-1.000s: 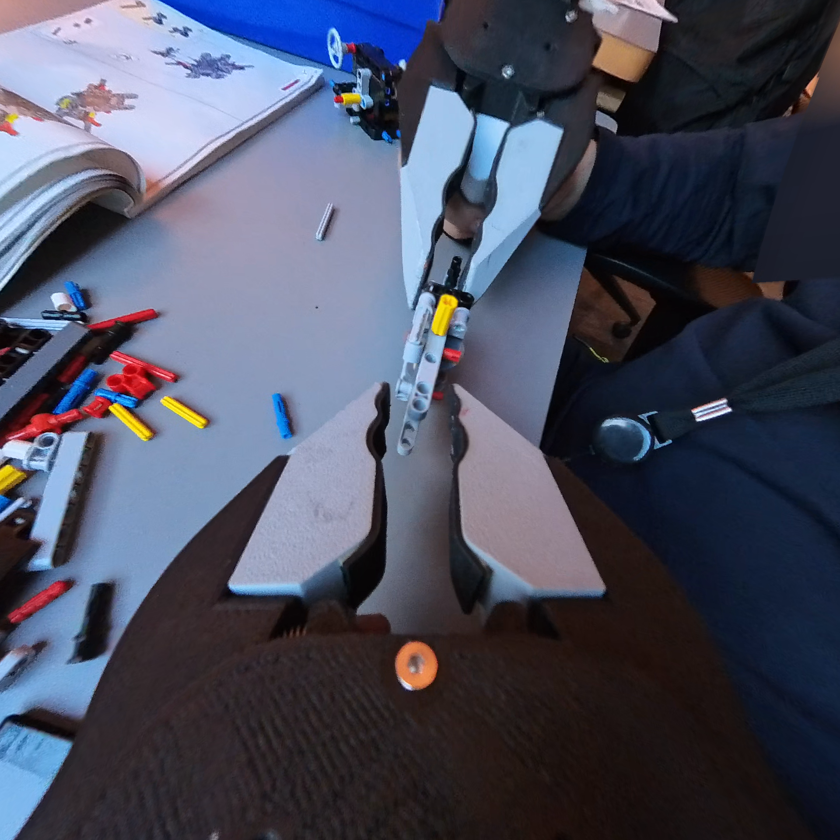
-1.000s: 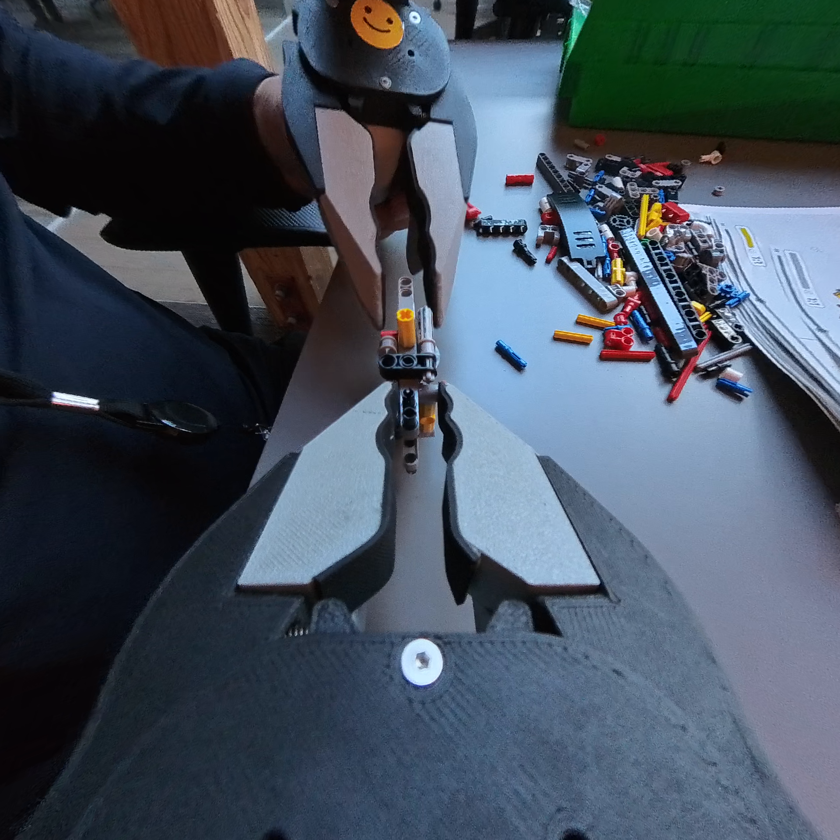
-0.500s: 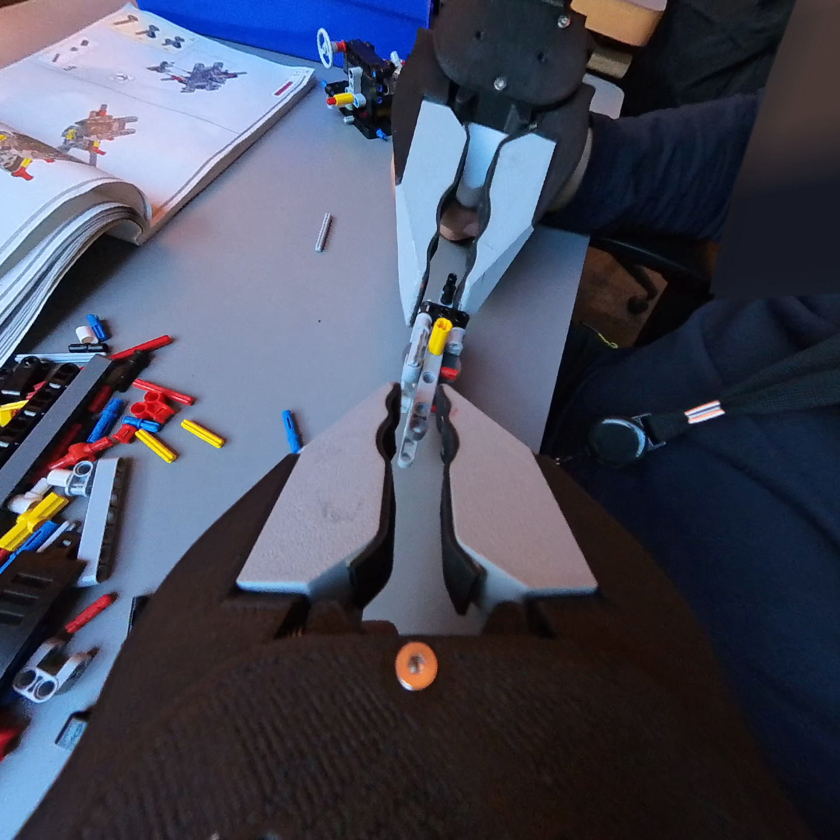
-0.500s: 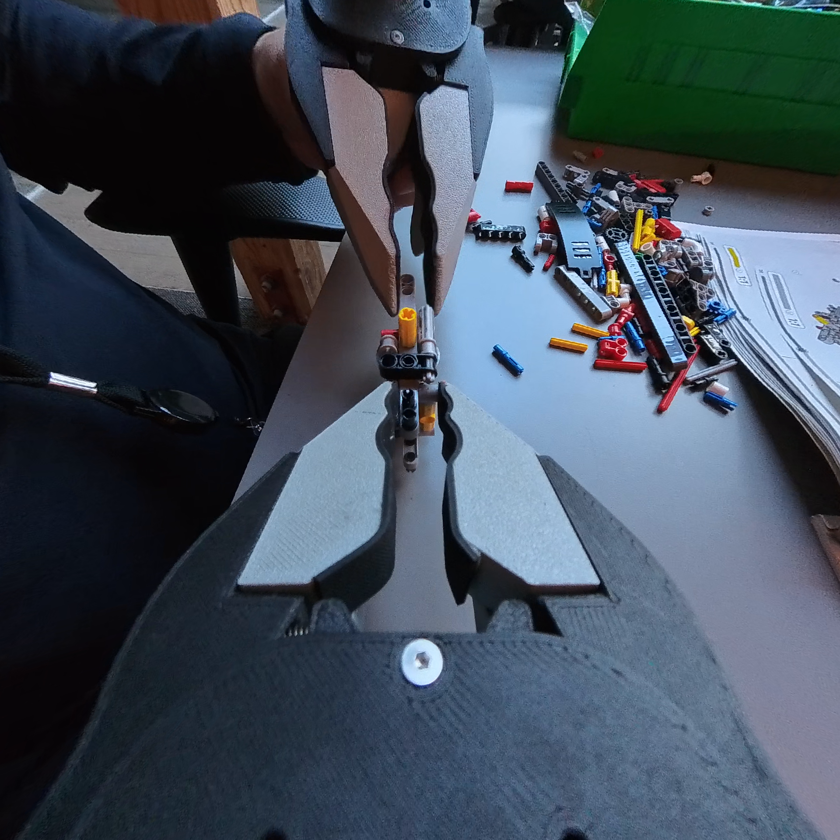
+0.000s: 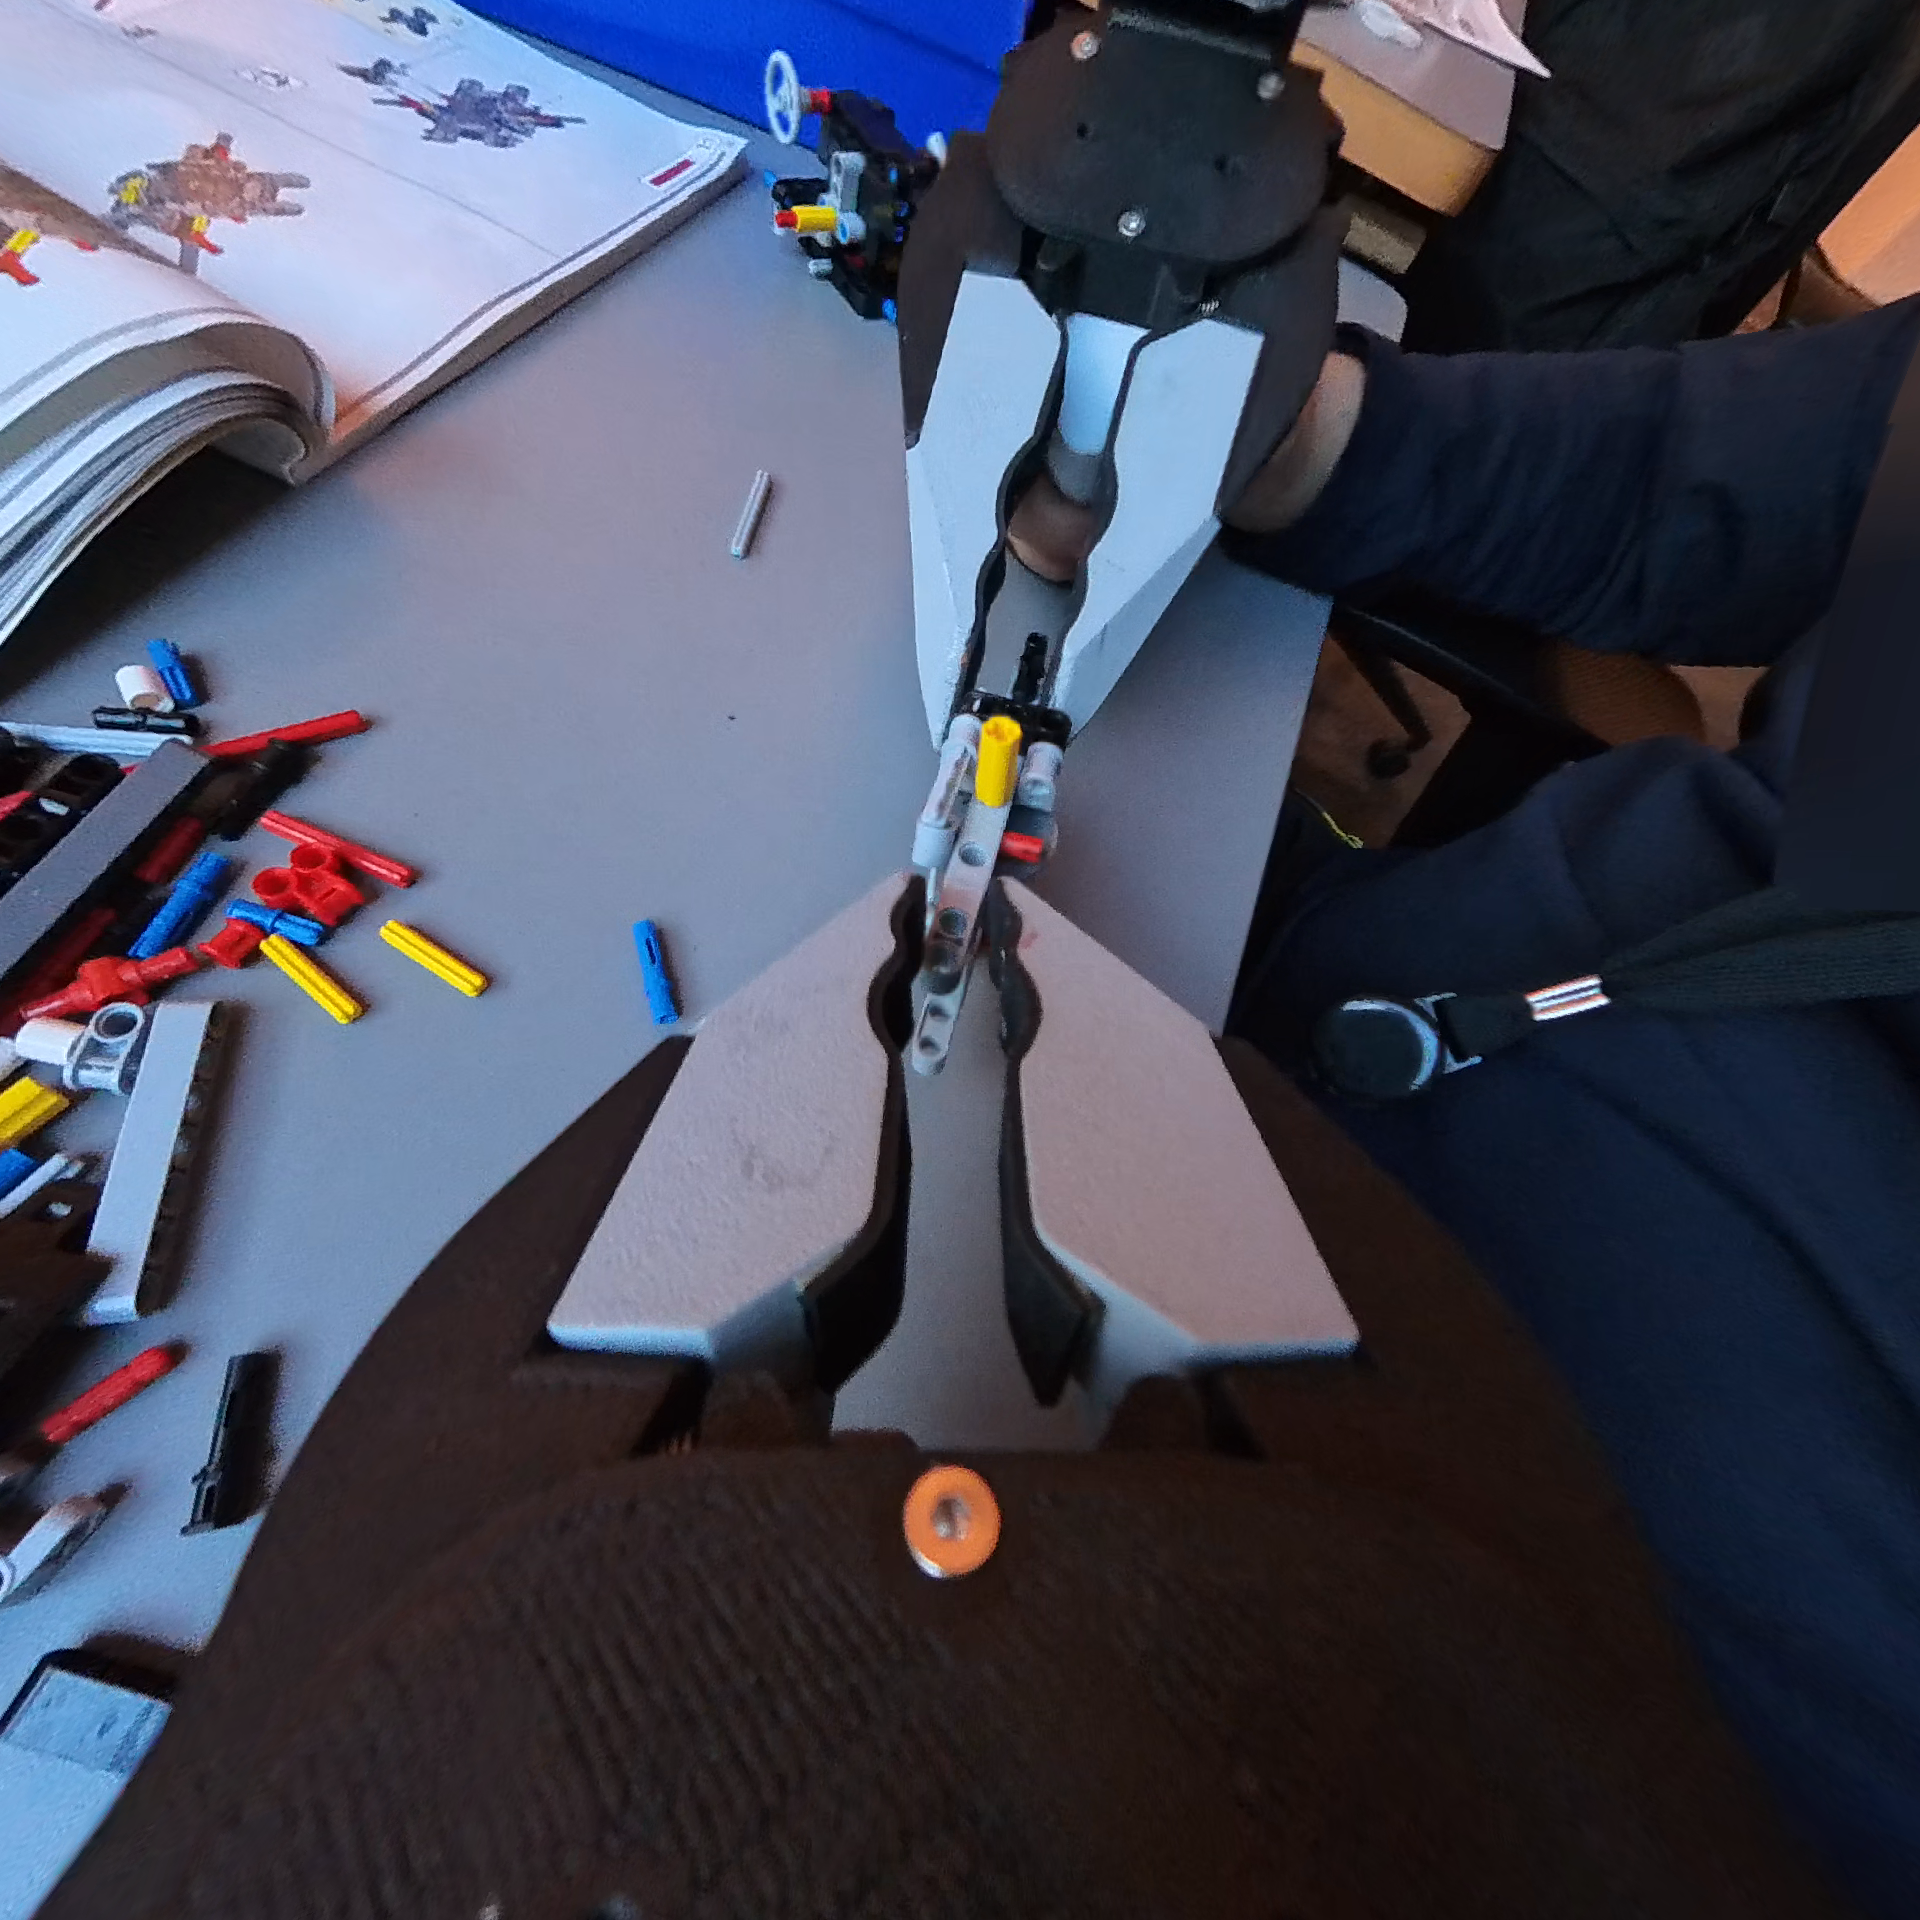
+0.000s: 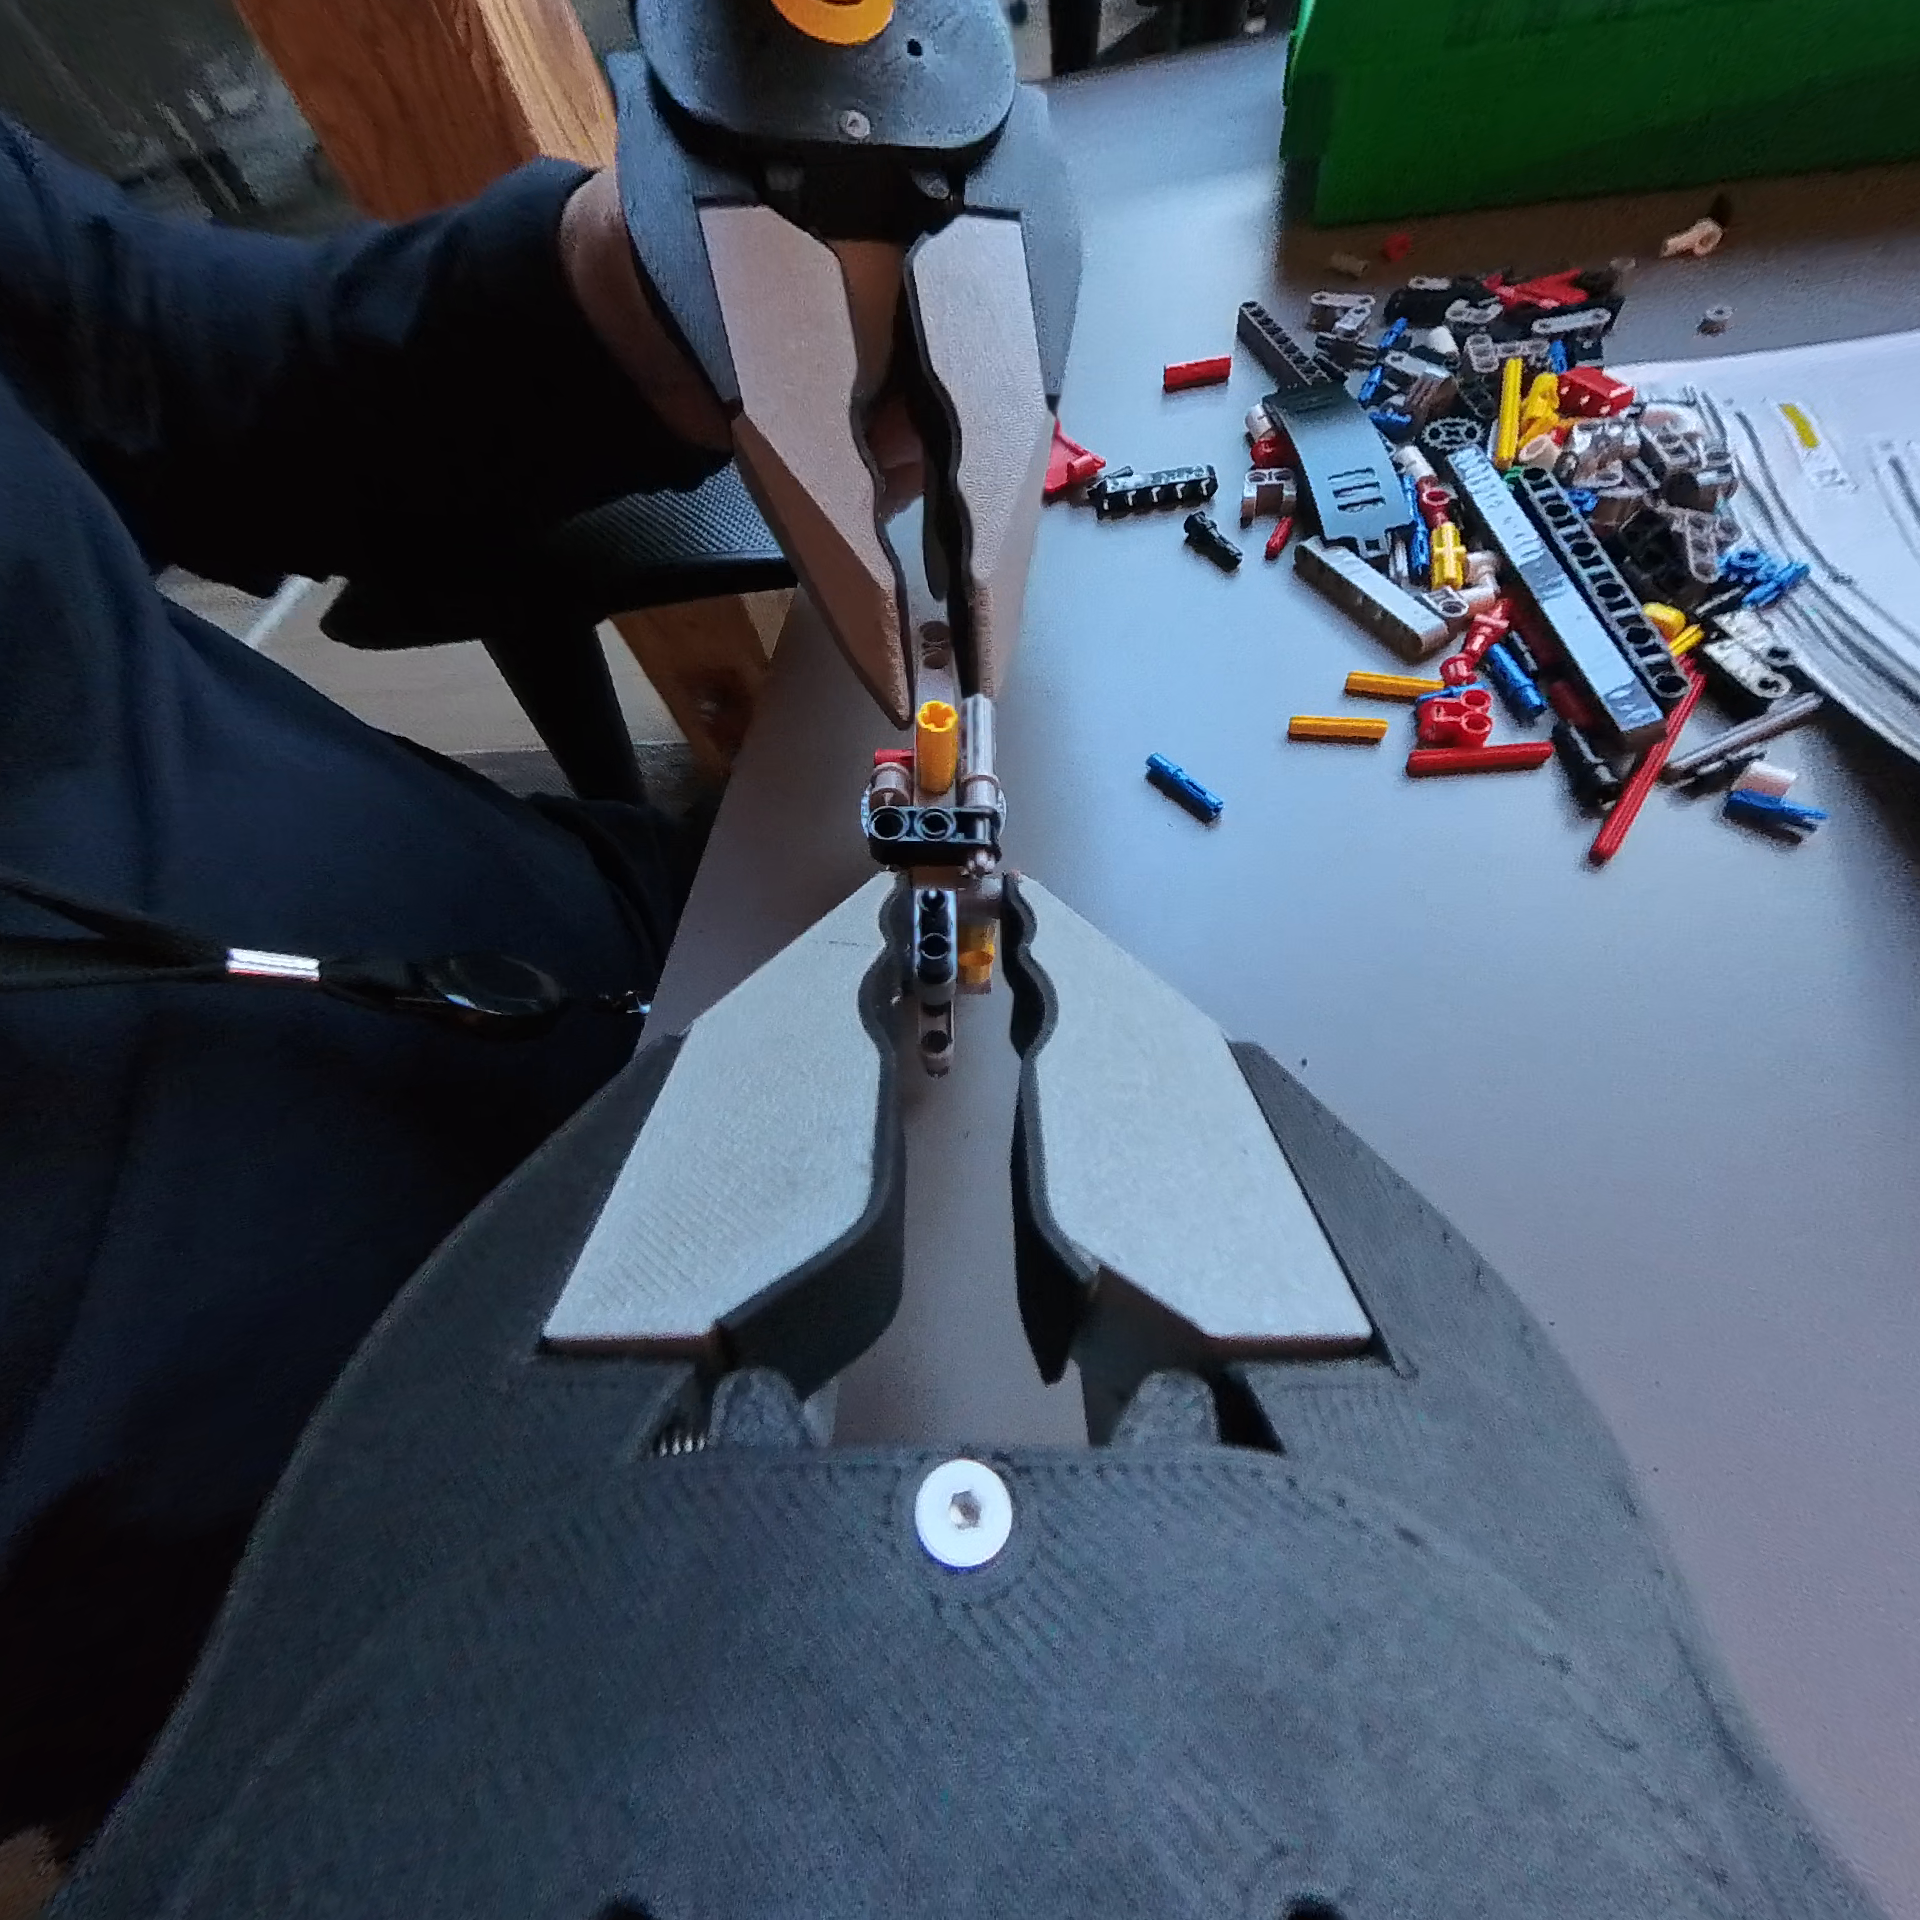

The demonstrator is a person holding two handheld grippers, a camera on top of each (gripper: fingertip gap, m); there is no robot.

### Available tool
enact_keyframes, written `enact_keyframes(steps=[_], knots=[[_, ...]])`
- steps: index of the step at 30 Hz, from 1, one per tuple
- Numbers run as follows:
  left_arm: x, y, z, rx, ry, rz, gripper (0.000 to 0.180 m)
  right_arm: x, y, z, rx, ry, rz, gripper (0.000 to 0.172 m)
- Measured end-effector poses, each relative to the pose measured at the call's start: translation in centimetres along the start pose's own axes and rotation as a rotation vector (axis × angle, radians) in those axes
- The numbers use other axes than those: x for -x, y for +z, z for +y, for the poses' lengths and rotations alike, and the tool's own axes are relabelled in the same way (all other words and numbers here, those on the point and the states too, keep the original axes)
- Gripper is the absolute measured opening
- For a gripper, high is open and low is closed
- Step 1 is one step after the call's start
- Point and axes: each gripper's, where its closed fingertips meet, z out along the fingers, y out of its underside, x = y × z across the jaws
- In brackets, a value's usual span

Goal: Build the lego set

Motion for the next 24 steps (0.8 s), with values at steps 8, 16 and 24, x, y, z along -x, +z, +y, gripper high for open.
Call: enact_keyframes(steps=[8, 16, 24], knots=[[-0.1, 0.1, 0.2, 0.018, 0.051, -0.023, 0.008, -0.1, -0.1, 0.0, -0.006, 0.038, -0.021, 0.013], [-0.8, -0.5, -1.0, 0.026, 0.6, -0.307, 0.006, -0.4, -0.8, -0.9, -0.012, -0.32, 0.211, 0.014], [-1.1, -1.2, -2.1, 0.042, 0.848, -0.484, 0.005, -0.3, -1.8, -2.3, -0.092, -0.338, 0.235, 0.013]])
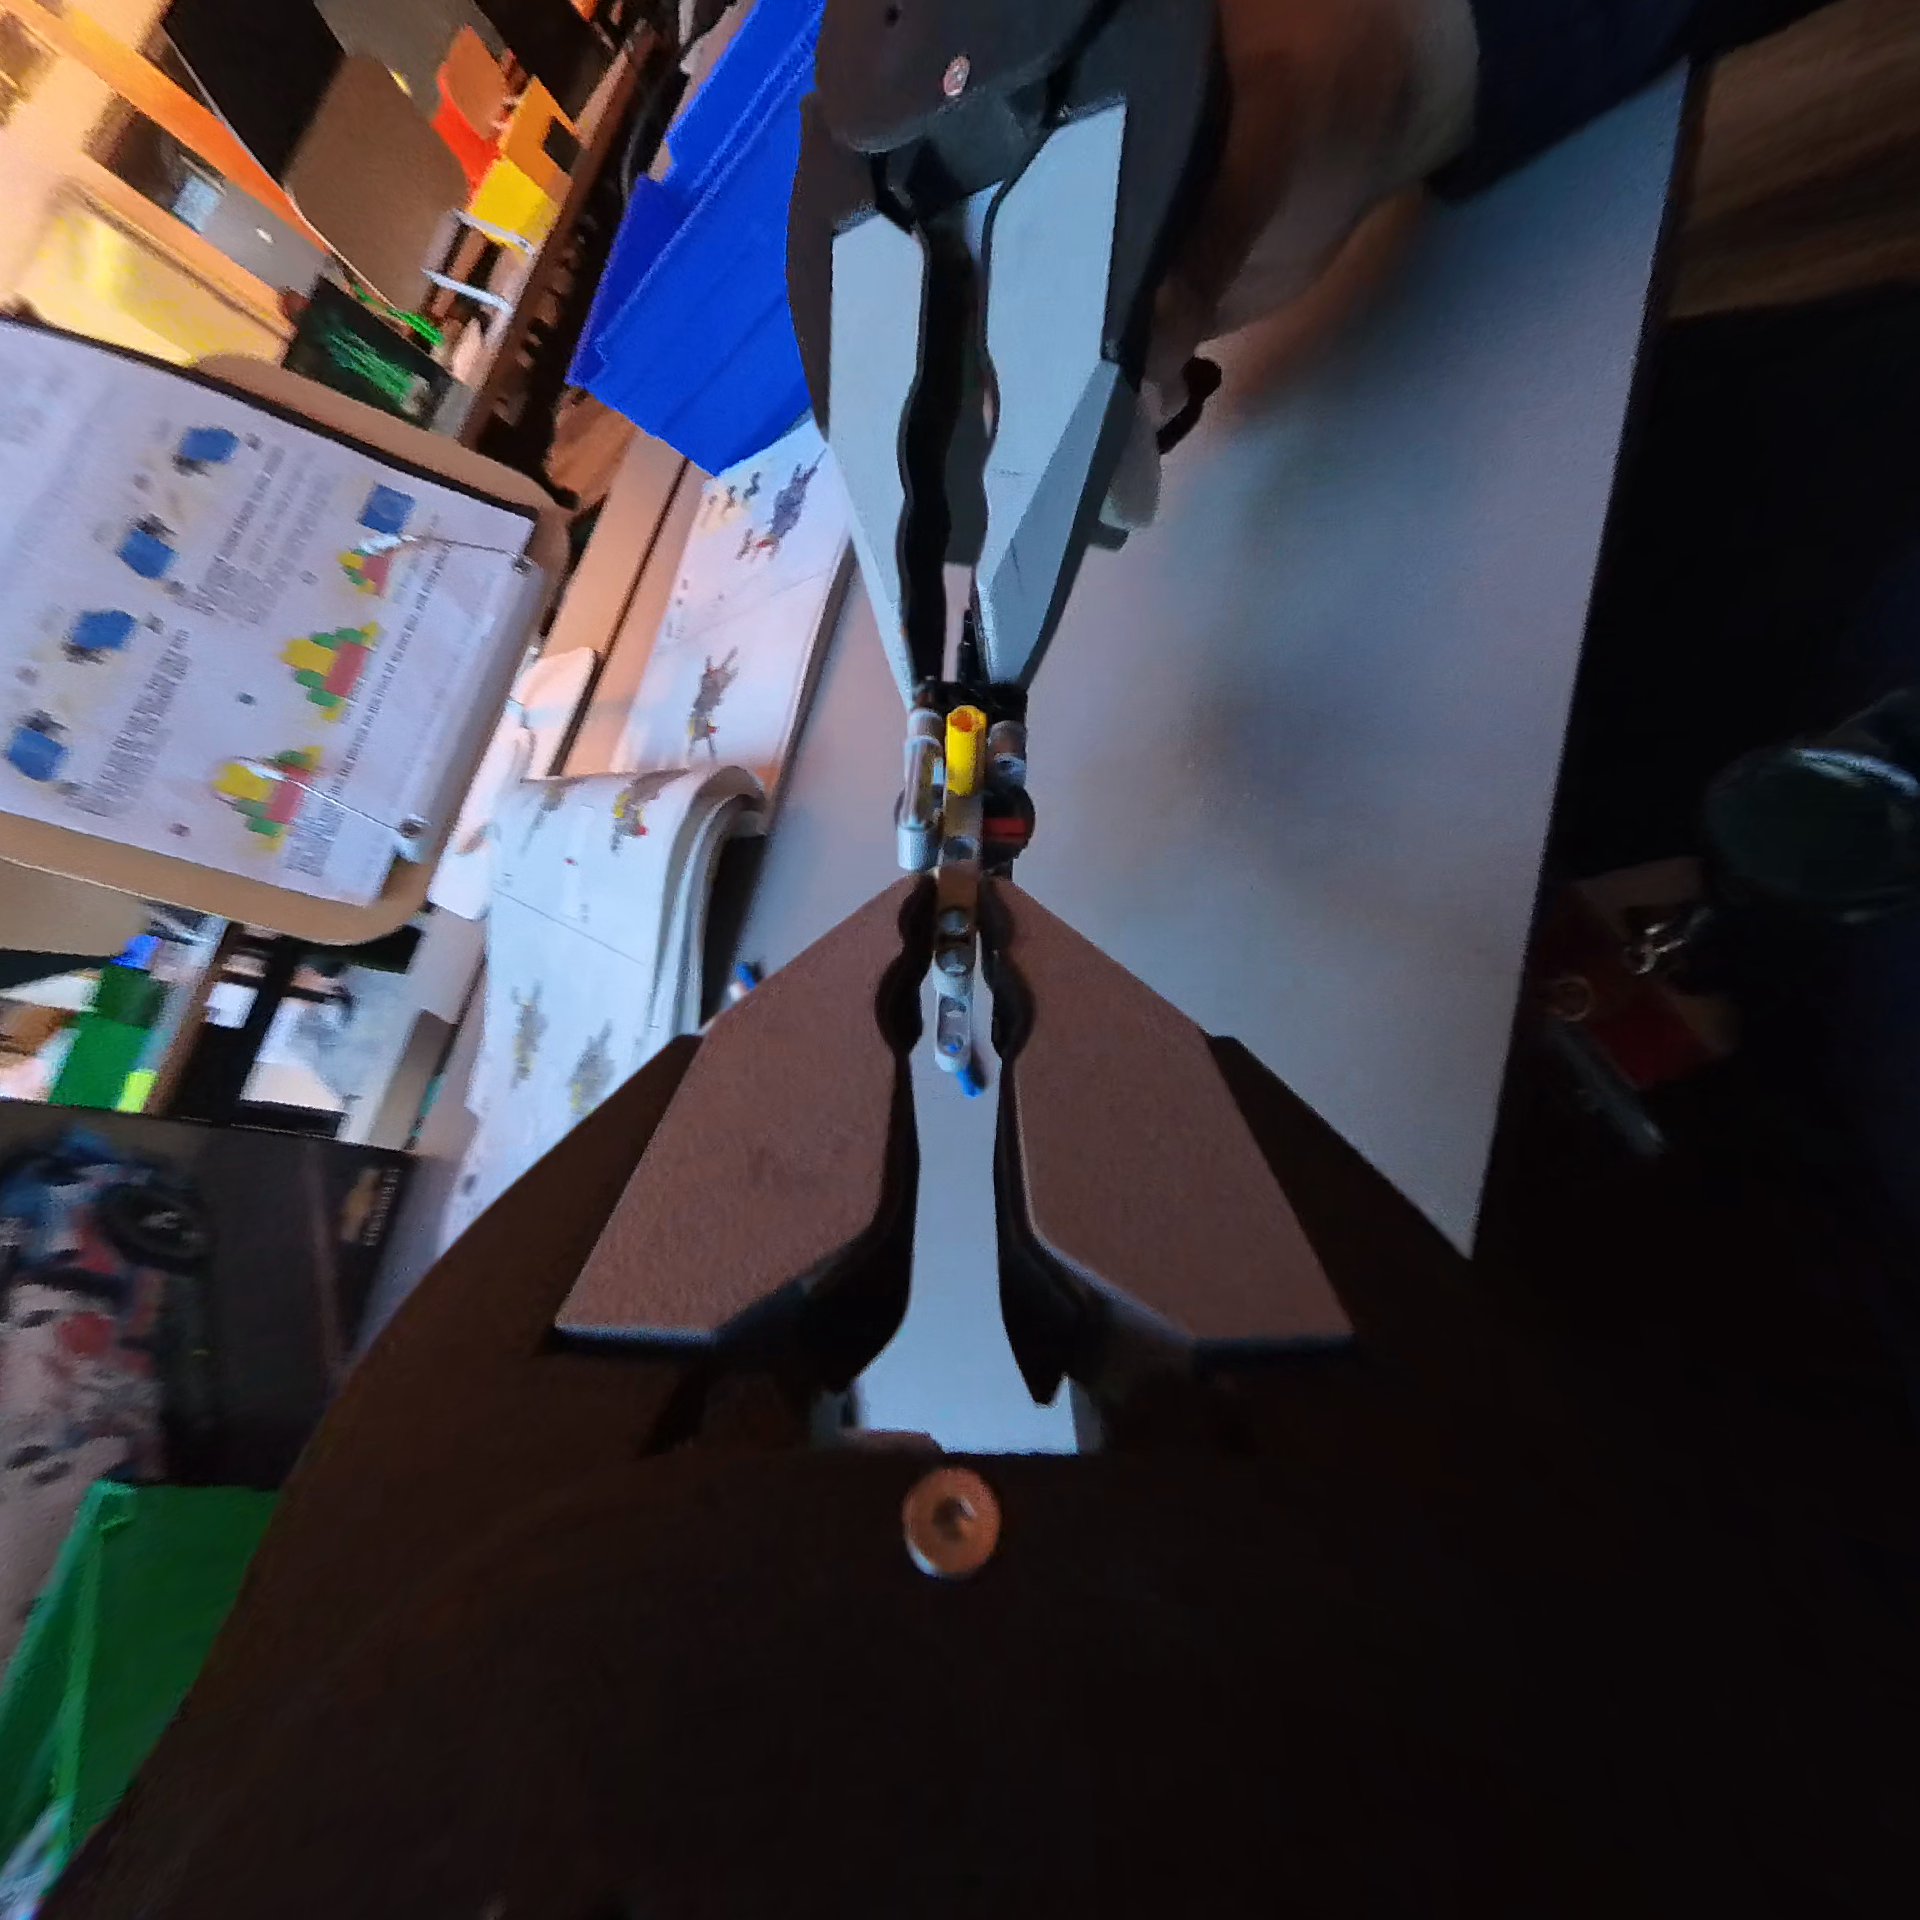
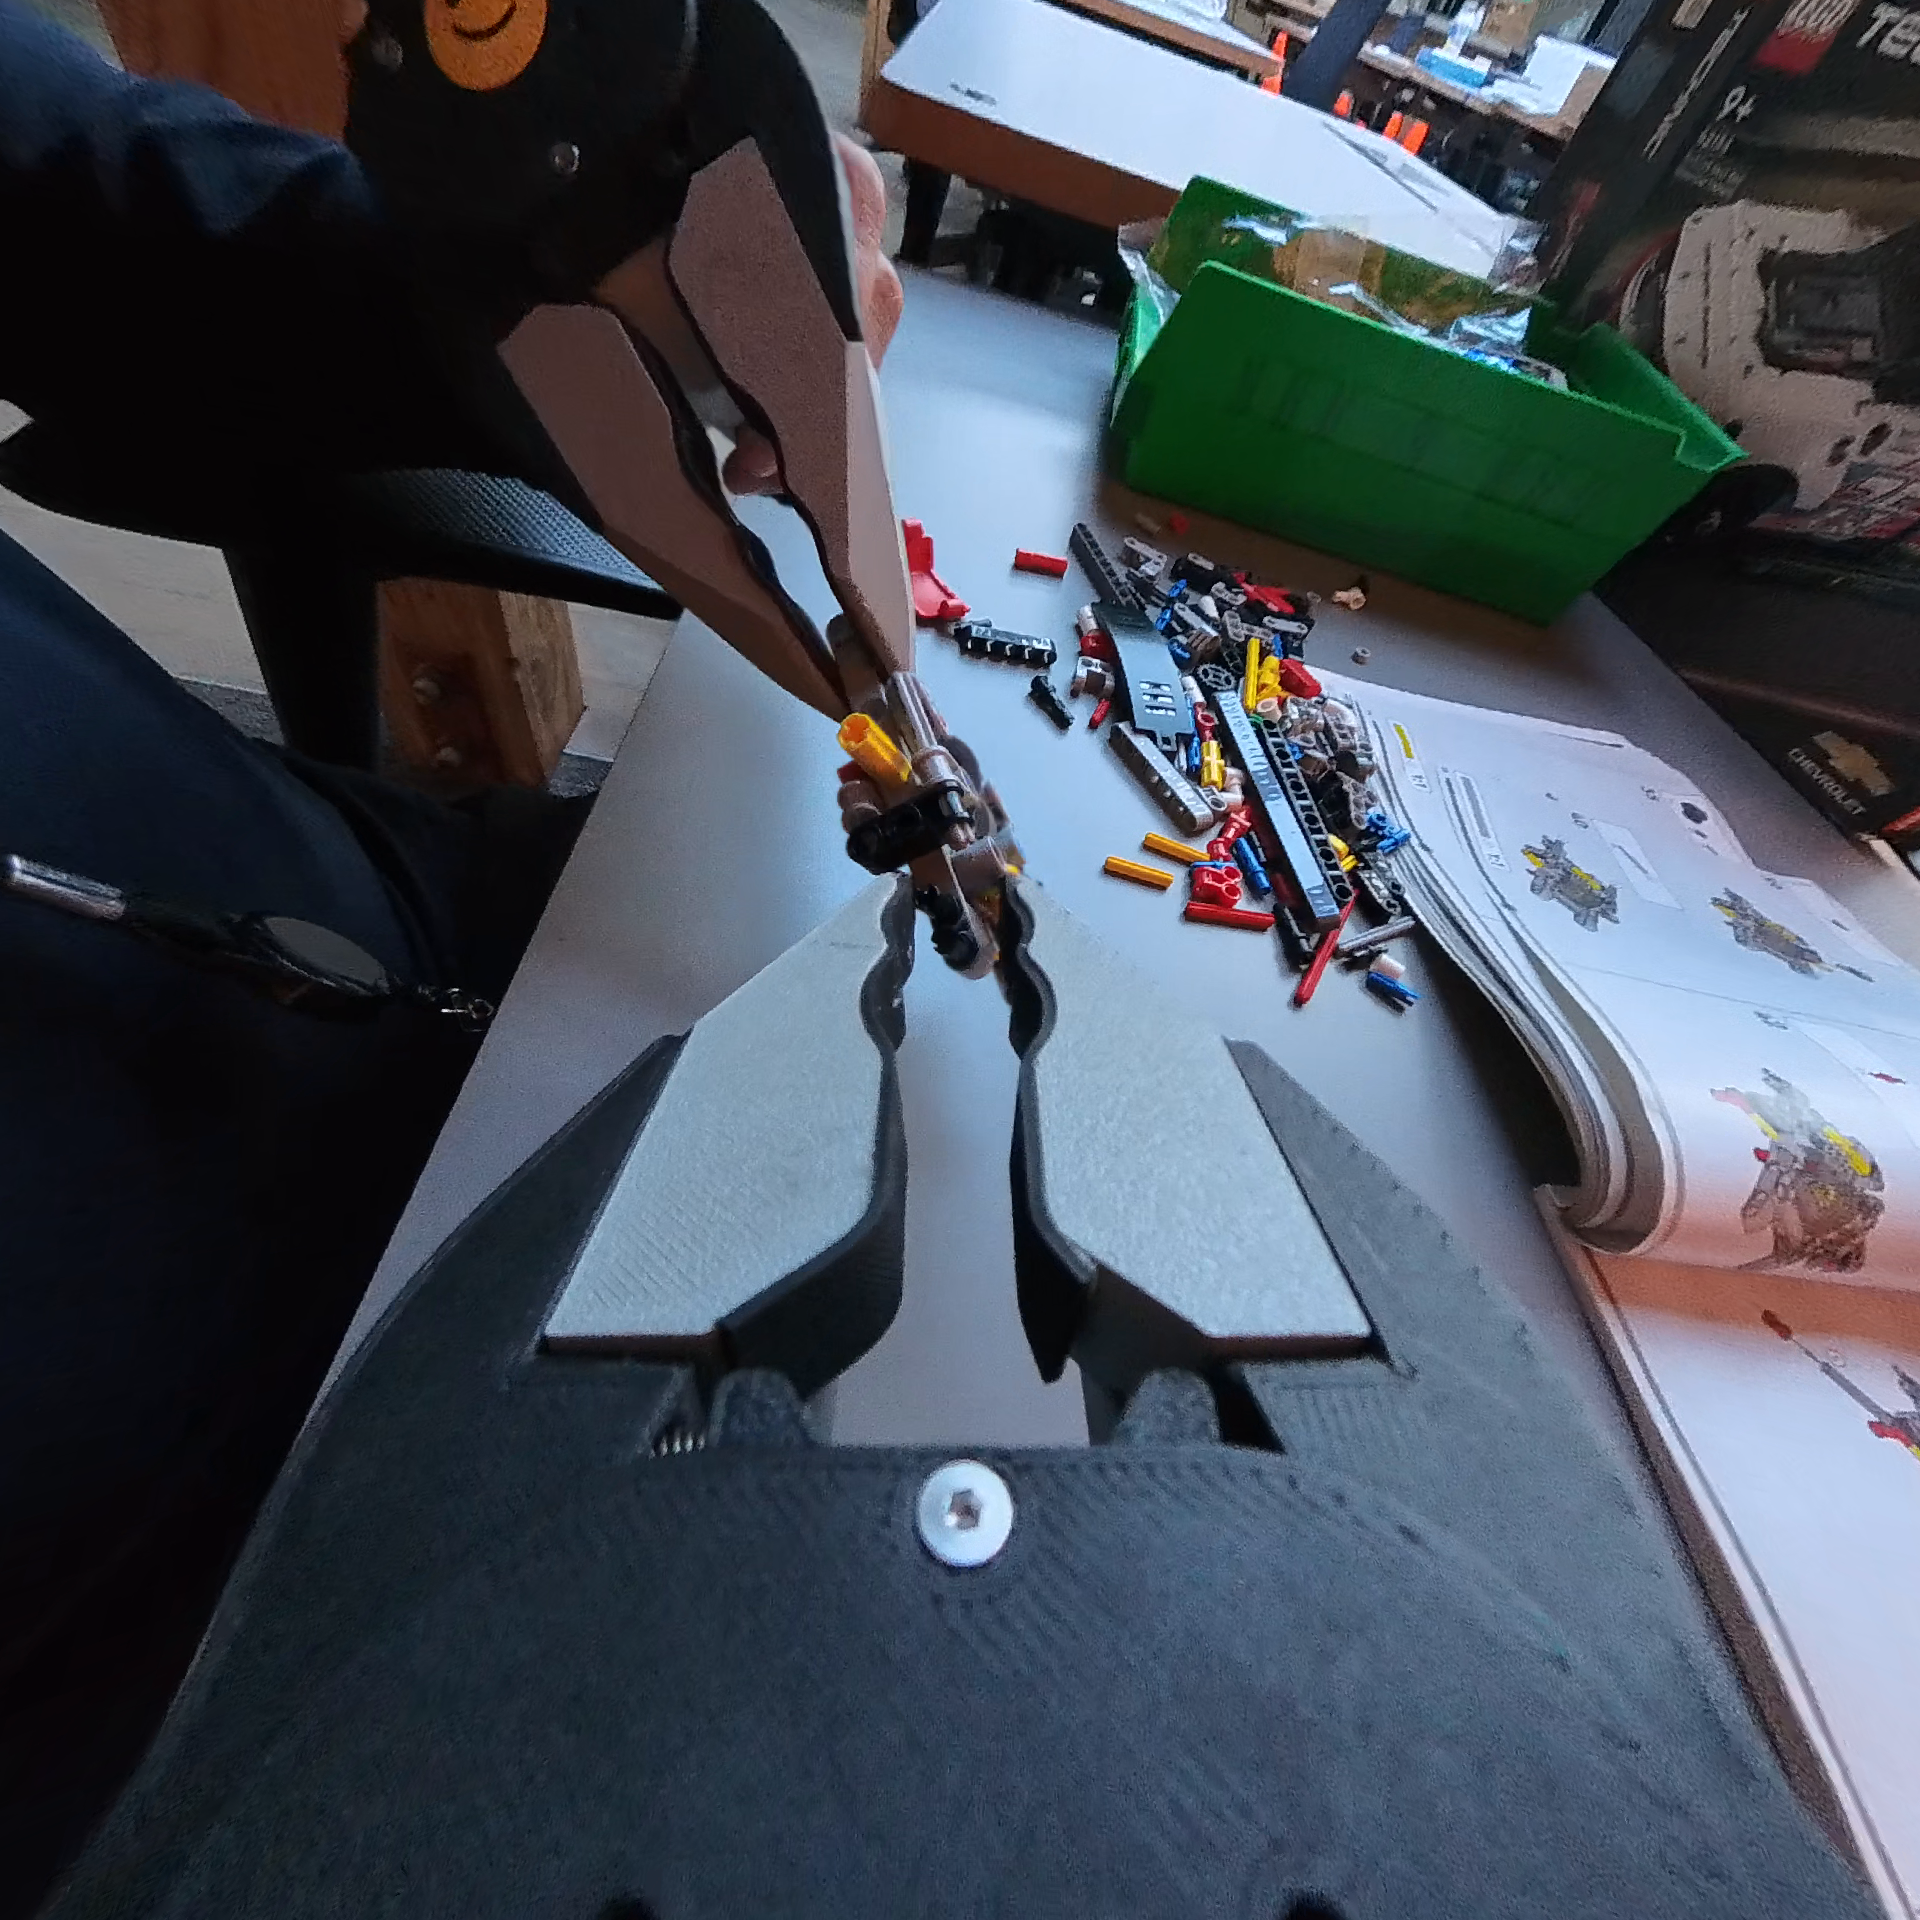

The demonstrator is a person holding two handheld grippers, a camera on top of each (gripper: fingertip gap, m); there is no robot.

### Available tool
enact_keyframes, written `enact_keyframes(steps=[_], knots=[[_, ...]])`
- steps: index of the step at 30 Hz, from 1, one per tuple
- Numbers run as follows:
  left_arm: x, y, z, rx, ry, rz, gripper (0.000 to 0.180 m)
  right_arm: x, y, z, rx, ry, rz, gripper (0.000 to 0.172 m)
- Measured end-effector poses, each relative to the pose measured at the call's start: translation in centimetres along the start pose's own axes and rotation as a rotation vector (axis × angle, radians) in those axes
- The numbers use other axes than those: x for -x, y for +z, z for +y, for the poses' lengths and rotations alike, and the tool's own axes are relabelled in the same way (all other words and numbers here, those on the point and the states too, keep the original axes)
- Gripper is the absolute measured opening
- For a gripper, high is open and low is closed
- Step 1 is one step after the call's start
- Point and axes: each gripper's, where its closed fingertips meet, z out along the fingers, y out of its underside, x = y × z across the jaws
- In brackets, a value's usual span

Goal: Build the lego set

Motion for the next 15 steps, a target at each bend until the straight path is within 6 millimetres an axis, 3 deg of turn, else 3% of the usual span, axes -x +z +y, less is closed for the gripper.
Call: enact_keyframes(steps=[15], knots=[[0.64, 0.1, -0.27, 0.145, 0.277, -0.138, 0.005, -0.53, -0.76, -0.97, -0.059, 0.0, 0.025, 0.014]])
